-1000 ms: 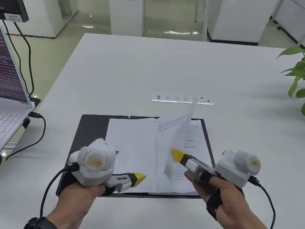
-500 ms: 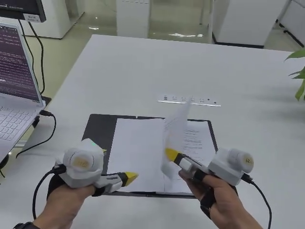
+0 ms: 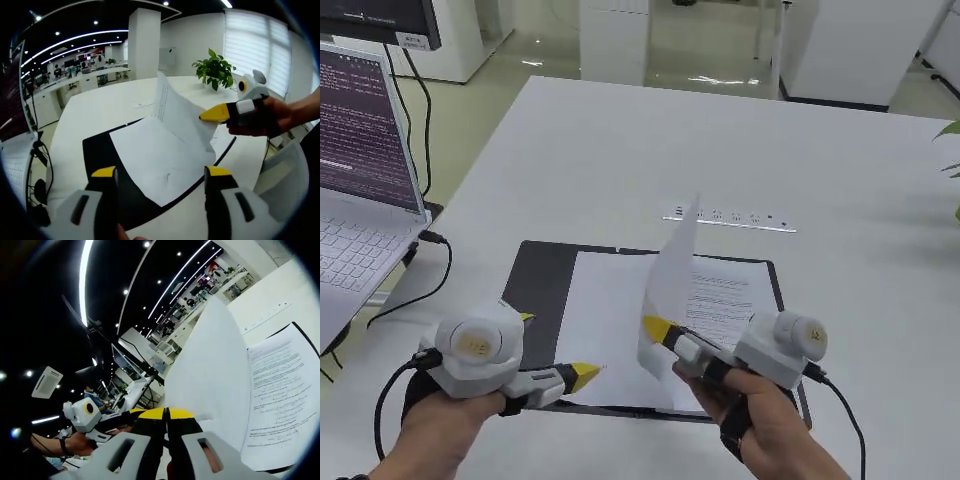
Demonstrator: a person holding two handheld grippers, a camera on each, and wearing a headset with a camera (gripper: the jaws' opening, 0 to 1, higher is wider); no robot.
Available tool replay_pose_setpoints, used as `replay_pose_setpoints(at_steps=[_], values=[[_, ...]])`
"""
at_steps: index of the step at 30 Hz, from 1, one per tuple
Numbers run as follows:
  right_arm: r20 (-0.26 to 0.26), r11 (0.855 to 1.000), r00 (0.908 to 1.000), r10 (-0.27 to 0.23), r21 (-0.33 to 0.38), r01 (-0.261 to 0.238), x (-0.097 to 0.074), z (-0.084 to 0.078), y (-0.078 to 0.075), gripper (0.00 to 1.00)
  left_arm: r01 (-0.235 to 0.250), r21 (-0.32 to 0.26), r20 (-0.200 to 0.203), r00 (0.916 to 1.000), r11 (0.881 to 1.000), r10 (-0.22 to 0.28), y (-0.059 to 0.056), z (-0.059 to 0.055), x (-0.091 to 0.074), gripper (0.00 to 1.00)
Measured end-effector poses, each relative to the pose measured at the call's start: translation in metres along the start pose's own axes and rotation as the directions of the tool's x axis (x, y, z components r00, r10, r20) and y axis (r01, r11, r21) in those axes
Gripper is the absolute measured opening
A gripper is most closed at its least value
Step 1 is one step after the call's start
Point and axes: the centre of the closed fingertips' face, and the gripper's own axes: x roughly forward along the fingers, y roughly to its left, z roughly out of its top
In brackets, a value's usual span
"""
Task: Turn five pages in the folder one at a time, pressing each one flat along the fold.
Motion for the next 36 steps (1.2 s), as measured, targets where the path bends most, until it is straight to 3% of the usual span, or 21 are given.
replay_pose_setpoints(at_steps=[6, 23, 36], values=[[-0.031, 1.0, 0.9993, 0.021, 0.003, -0.021, 0.01, -0.011, 0.005, 0.0, -0.004, 0.004, 0.0, 1.0, 1.0, 0.004, 0.001, 0.0, -0.006, 0.7], [-0.125, 0.998, 0.9906, 0.055, 0.033, -0.051, 0.036, -0.047, 0.013, 0.0, -0.052, -0.038, -0.008, 0.9986, 0.998, 0.052, 0.018, -0.012, -0.025, 0.7], [-0.167, 0.998, 0.9848, 0.045, 0.054, -0.037, 0.052, -0.065, 0.001, 0.0, -0.061, -0.059, -0.007, 0.9981, 0.996, 0.061, 0.025, -0.015, -0.027, 0.7]])
